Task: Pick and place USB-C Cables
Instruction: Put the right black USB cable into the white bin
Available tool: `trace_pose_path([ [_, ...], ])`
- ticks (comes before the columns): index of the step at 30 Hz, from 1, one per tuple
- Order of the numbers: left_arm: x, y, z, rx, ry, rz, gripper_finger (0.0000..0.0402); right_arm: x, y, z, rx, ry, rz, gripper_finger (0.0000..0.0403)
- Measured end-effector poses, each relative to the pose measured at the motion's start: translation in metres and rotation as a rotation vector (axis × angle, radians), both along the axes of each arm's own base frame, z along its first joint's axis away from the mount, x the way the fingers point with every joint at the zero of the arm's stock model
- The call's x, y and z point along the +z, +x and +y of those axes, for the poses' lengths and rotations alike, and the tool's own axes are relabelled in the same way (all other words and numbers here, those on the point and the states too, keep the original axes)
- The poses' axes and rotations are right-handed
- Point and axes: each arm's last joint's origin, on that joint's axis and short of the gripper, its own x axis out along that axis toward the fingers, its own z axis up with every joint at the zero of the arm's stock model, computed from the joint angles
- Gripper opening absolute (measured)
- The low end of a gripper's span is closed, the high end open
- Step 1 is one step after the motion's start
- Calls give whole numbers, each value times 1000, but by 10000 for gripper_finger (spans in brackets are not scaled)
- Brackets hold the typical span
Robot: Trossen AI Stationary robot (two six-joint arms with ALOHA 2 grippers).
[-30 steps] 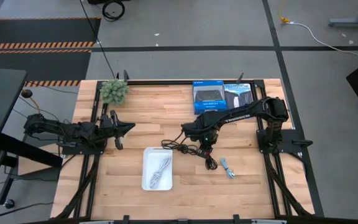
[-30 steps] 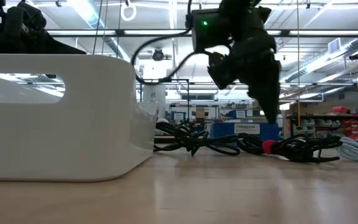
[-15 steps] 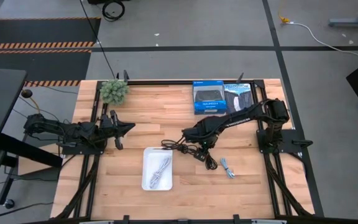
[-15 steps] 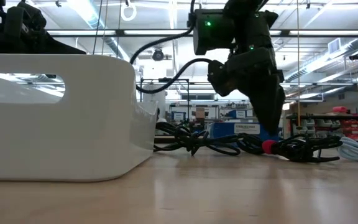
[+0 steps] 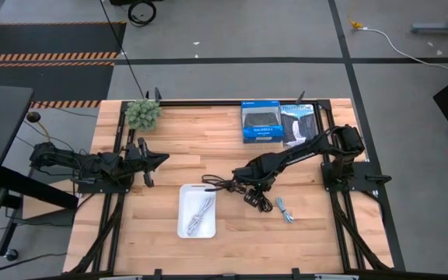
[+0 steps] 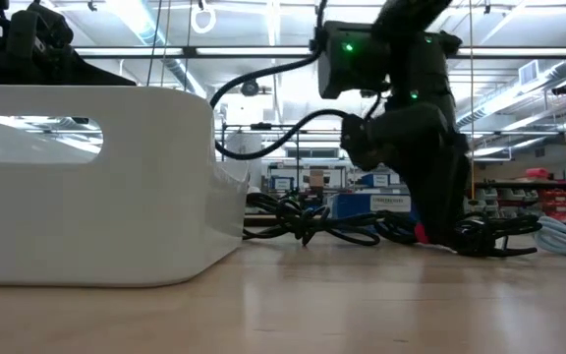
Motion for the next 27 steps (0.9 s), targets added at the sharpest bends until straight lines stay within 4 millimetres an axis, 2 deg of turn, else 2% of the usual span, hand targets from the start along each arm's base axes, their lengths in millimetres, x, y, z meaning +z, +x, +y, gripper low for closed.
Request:
trace_pose_path([
  [4, 0, 0, 0, 0, 0, 0, 11, -3, -2, 2, 4, -15, -5, 243],
  [7, 0, 0, 0, 0, 1, 0, 11, -3, -2, 2, 4, -22, -3, 223],
  [20, 0, 0, 0, 0, 1, 0, 11, -2, -1, 2, 36, -33, -18, 63],
  [27, 0, 0, 0, 0, 0, 0, 11, 3, -1, -4, 25, -44, -35, 59],
])
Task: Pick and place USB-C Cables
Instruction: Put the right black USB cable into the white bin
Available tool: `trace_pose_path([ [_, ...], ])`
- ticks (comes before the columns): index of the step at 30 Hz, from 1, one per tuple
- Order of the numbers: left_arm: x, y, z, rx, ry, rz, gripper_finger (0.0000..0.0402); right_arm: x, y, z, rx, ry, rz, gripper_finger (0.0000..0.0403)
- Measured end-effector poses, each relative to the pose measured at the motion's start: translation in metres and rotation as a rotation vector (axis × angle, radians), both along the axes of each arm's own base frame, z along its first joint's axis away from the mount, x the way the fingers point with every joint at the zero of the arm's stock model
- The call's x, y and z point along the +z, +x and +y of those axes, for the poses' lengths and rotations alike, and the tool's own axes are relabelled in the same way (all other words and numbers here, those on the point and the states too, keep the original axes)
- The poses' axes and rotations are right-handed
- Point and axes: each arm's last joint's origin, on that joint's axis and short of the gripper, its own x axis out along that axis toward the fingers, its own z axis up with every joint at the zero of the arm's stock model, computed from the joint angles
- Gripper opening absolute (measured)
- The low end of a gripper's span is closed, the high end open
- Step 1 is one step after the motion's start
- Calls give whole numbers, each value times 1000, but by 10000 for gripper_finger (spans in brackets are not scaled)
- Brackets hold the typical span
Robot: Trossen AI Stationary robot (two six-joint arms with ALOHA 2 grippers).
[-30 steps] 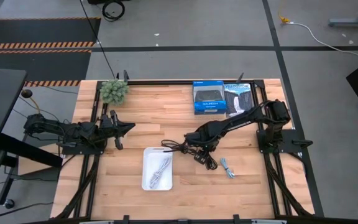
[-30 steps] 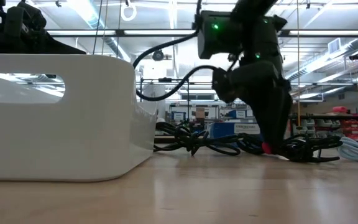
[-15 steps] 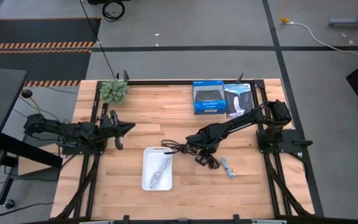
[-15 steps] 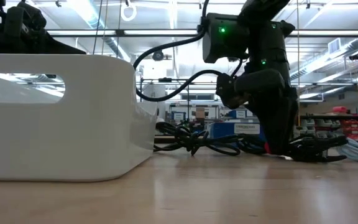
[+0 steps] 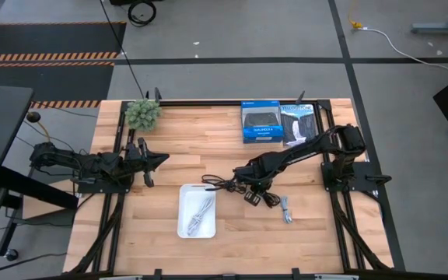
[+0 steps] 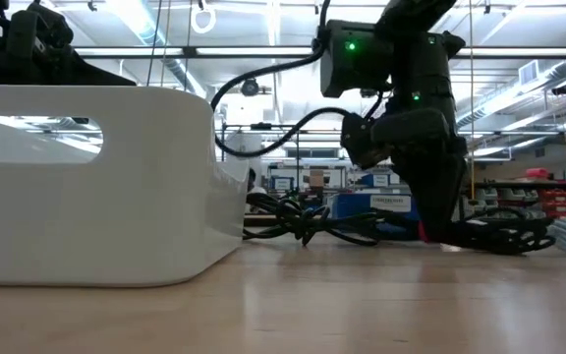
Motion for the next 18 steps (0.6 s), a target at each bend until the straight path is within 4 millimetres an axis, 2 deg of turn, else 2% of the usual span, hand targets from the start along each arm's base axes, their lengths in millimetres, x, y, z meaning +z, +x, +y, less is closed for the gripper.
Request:
trace_pose_path([
  [6, 0, 0, 0, 0, 0, 0, 11, 25, -3, -11, -31, -36, -89, 59],
  [18, 0, 0, 0, 0, 0, 0, 11, 107, -25, -33, -129, -176, -440, 59],
])
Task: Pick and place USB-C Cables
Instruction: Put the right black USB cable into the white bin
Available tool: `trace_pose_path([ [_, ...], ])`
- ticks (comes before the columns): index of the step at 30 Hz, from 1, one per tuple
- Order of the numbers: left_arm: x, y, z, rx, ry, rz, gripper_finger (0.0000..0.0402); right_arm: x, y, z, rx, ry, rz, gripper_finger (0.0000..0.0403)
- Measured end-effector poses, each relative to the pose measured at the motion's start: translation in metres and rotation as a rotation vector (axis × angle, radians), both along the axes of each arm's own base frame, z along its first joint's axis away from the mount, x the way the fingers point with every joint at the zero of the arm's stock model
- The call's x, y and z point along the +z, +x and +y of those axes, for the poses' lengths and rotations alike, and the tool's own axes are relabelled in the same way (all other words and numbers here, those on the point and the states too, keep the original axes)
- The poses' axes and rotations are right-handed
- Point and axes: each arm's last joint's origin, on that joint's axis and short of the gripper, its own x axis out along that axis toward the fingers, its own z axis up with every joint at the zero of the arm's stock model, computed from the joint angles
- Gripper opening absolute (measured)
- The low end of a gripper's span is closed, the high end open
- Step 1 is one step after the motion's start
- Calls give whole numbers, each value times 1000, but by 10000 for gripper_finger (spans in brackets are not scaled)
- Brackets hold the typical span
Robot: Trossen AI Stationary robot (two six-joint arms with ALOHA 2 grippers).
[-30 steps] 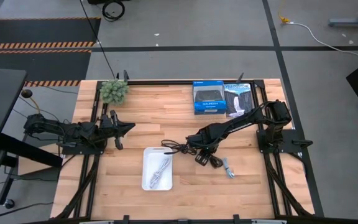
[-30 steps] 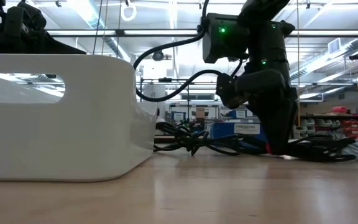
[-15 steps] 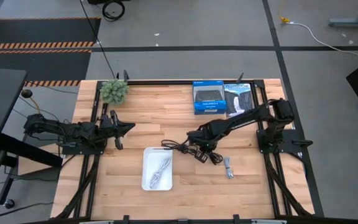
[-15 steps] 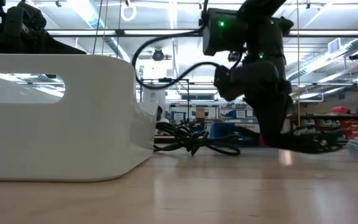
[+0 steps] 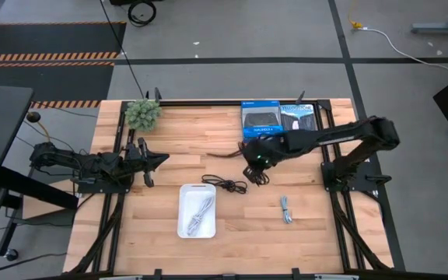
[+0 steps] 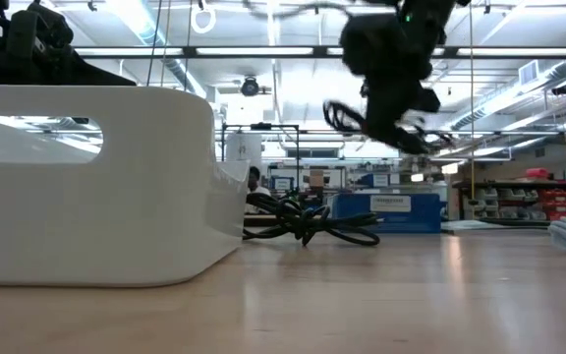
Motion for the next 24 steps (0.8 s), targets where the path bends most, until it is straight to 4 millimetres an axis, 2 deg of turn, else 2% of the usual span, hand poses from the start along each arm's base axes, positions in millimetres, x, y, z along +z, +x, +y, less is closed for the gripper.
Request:
trace_pose_path([
  [7, 0, 0, 0, 1, 1, 0, 11, 44, -8, -5, -19, -109, -193, 59],
  [18, 0, 0, 0, 0, 0, 0, 11, 122, 0, -8, 29, -291, -426, 59],
  [24, 0, 0, 0, 0, 0, 0, 11, 160, -4, -9, 51, -379, -527, 59],
])
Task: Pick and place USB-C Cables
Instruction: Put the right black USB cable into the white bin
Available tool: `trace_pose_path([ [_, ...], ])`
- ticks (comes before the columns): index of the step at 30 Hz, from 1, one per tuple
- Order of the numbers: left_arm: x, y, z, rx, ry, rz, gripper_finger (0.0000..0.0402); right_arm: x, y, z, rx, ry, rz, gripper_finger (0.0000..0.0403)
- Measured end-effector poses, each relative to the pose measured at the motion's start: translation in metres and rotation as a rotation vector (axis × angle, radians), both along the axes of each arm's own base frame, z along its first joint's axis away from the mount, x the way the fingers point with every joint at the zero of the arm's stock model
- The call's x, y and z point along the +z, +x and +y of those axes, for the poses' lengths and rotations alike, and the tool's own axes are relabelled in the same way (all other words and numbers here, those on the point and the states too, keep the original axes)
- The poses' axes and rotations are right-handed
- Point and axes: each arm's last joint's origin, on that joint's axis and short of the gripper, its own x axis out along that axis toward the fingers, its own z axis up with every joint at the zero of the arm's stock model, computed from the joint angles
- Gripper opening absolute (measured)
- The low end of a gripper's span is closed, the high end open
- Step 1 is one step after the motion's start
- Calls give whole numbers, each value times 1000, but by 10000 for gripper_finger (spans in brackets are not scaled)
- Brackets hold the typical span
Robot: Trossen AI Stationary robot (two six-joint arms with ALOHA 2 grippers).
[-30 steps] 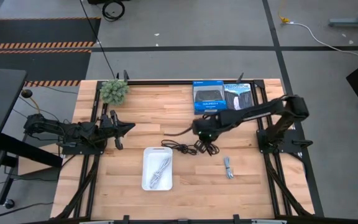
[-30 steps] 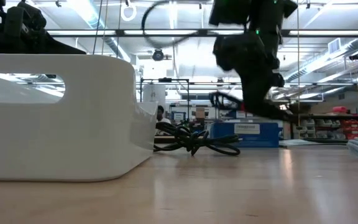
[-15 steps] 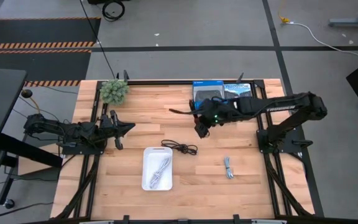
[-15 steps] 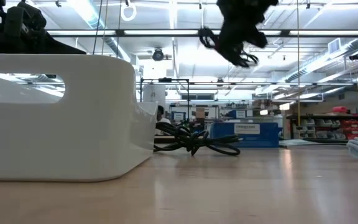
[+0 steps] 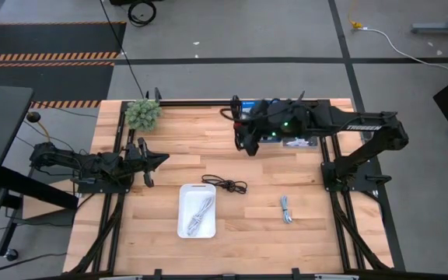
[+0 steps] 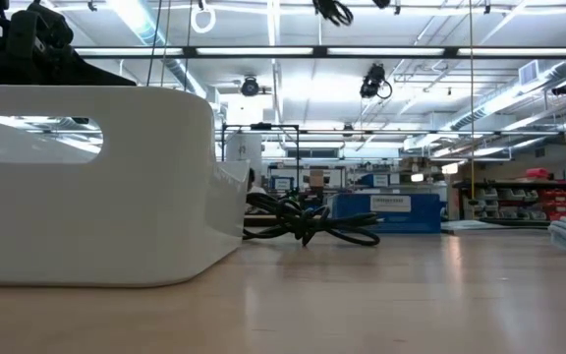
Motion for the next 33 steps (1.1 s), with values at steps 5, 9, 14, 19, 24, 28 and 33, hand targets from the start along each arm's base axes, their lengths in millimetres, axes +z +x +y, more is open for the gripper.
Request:
trace_pose_path([
  [5, 0, 0, 0, 0, 0, 0, 11, 31, -5, -1, 10, -67, -99, 59],
  [9, 0, 0, 0, 1, 0, 0, 11, 48, -9, 0, 15, -100, -150, 59],
  [14, 0, 0, 0, 0, 0, 0, 11, 64, -13, 2, 27, -118, -224, 59],
  [19, 0, 0, 0, 0, 0, 0, 11, 77, -14, 7, 51, -132, -316, 59],
  [24, 0, 0, 0, 0, 1, 0, 11, 87, -13, 13, 105, -171, -409, 59],
  [28, 0, 0, 0, 0, 0, 0, 11, 92, -13, 19, 131, -218, -452, 59],
  [33, 0, 0, 0, 0, 0, 0, 11, 94, -14, 25, 161, -259, -462, 59],
])
